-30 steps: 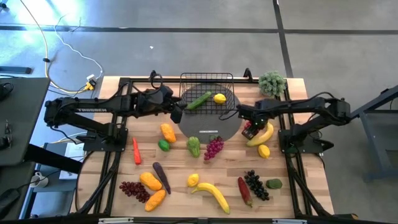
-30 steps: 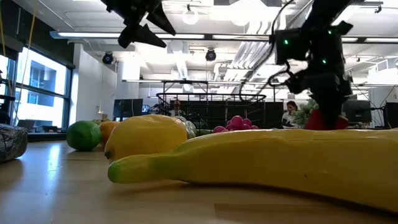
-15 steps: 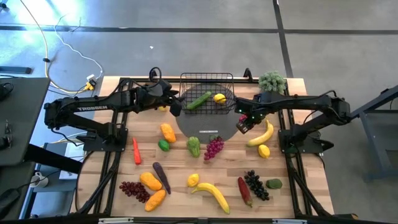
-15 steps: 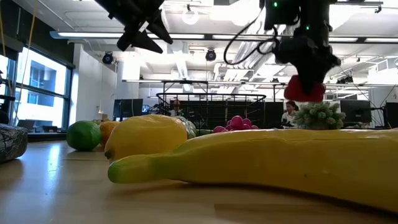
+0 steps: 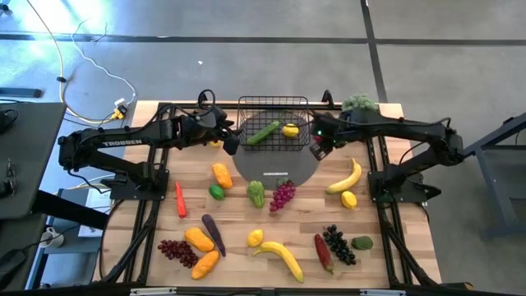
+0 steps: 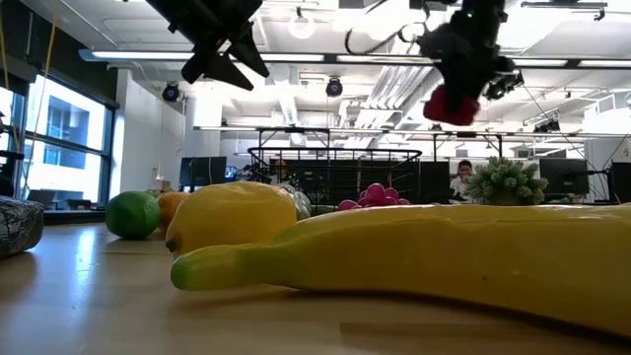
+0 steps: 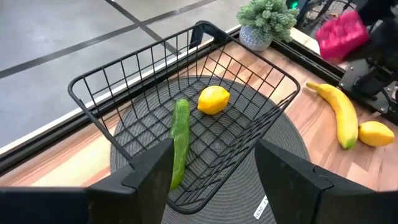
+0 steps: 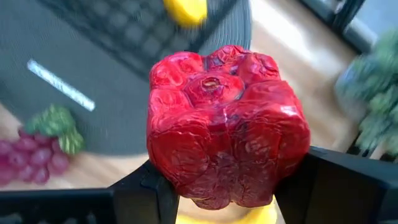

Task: Build produce basket
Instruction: Put the red bell pepper into the wire basket

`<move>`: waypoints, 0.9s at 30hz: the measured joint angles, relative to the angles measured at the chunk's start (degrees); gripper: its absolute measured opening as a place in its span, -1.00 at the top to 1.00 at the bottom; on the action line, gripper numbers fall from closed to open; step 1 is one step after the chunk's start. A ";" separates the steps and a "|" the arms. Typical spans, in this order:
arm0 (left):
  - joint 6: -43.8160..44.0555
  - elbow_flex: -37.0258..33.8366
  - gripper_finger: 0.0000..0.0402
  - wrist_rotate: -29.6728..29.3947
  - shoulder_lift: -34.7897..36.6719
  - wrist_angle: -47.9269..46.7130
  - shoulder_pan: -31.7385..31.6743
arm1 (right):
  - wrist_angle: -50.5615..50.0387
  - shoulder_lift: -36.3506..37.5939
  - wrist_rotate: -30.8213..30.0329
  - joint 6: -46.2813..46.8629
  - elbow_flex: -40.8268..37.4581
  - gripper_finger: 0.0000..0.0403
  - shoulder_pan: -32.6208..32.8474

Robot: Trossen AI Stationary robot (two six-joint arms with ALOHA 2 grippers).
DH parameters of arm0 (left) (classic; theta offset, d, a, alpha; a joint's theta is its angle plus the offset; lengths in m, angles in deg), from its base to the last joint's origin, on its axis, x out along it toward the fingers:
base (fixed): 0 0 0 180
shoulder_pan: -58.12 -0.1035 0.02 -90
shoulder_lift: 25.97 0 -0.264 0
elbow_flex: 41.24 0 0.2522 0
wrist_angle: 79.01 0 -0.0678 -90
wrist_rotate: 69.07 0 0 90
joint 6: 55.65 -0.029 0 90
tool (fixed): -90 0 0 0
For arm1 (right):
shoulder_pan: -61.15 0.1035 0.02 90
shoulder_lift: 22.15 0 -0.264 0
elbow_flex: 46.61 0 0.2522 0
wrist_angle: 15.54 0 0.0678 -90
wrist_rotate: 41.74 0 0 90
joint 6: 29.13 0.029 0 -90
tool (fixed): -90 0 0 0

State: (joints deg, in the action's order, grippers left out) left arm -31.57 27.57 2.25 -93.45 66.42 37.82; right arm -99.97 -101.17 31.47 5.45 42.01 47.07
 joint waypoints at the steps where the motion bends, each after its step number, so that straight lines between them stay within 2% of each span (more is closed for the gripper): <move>1: 0.70 0.00 -0.07 0.03 0.00 0.01 0.00 | 0.79 0.00 -0.76 -1.44 0.72 0.16 -0.46; 8: 4.05 0.00 -0.07 0.04 0.00 -0.20 0.00 | 12.09 0.00 -1.69 -14.11 4.23 0.17 -5.06; 17: 6.26 0.00 -0.07 -0.10 0.00 -0.82 0.00 | 30.14 -1.24 5.67 -26.11 2.45 0.17 -9.65; 27: 6.64 0.00 -0.07 -1.51 0.00 -0.87 0.00 | 32.10 -9.42 13.89 -33.16 2.13 0.17 -10.69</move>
State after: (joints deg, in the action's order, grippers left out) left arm -24.93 27.57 0.74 -93.45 65.56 37.82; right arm -67.87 -110.59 45.35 -27.70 44.14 36.38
